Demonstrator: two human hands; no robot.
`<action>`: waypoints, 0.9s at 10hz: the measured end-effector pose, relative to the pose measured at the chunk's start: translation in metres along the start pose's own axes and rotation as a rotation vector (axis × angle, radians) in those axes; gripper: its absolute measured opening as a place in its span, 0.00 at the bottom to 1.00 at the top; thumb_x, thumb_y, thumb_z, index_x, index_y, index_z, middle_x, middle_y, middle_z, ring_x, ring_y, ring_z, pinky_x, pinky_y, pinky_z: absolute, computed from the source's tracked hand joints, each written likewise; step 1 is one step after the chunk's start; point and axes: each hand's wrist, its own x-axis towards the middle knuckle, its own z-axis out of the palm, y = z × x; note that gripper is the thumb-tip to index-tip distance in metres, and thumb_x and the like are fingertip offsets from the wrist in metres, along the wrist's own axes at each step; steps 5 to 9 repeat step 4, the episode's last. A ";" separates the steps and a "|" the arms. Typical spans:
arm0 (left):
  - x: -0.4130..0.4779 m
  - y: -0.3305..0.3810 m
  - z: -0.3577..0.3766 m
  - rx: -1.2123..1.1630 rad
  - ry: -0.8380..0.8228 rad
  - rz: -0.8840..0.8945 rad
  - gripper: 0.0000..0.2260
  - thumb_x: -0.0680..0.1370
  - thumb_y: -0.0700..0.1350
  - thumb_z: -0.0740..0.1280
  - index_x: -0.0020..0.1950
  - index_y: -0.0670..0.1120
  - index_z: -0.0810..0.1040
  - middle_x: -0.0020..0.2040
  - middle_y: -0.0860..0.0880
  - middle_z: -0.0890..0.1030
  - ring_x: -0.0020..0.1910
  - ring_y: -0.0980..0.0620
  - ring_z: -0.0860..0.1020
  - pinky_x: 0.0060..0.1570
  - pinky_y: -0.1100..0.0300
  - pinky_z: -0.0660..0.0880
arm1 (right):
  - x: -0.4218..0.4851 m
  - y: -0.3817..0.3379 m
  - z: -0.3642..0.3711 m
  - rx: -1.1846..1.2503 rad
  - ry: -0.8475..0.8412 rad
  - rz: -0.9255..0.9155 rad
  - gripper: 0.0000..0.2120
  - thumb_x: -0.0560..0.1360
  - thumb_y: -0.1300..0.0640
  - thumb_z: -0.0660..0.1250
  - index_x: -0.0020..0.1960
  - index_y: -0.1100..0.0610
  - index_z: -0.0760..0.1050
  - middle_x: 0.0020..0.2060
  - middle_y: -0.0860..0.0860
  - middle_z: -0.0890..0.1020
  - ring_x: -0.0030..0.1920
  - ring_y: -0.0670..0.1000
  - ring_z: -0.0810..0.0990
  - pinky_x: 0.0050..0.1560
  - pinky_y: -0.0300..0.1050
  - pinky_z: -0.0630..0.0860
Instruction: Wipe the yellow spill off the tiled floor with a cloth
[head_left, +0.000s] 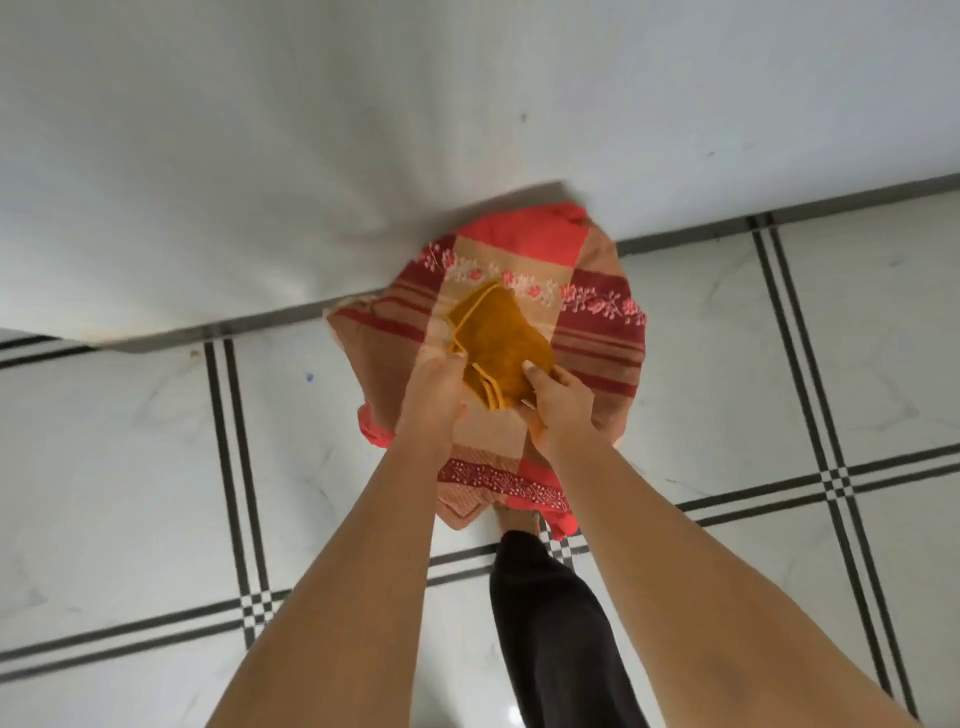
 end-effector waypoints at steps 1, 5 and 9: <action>0.018 -0.031 0.019 -0.015 0.019 -0.145 0.10 0.79 0.50 0.59 0.58 0.47 0.72 0.57 0.45 0.76 0.55 0.46 0.74 0.55 0.52 0.74 | 0.031 0.021 -0.016 -0.094 0.100 0.060 0.18 0.75 0.59 0.68 0.64 0.59 0.72 0.53 0.53 0.79 0.53 0.57 0.78 0.58 0.57 0.76; -0.079 -0.011 -0.006 -0.242 0.016 -0.185 0.12 0.81 0.47 0.57 0.61 0.44 0.70 0.57 0.47 0.75 0.55 0.48 0.73 0.53 0.53 0.71 | -0.065 -0.007 -0.027 -0.331 0.019 0.017 0.09 0.75 0.57 0.67 0.55 0.56 0.76 0.46 0.53 0.78 0.58 0.60 0.76 0.57 0.51 0.75; -0.079 -0.011 -0.006 -0.242 0.016 -0.185 0.12 0.81 0.47 0.57 0.61 0.44 0.70 0.57 0.47 0.75 0.55 0.48 0.73 0.53 0.53 0.71 | -0.065 -0.007 -0.027 -0.331 0.019 0.017 0.09 0.75 0.57 0.67 0.55 0.56 0.76 0.46 0.53 0.78 0.58 0.60 0.76 0.57 0.51 0.75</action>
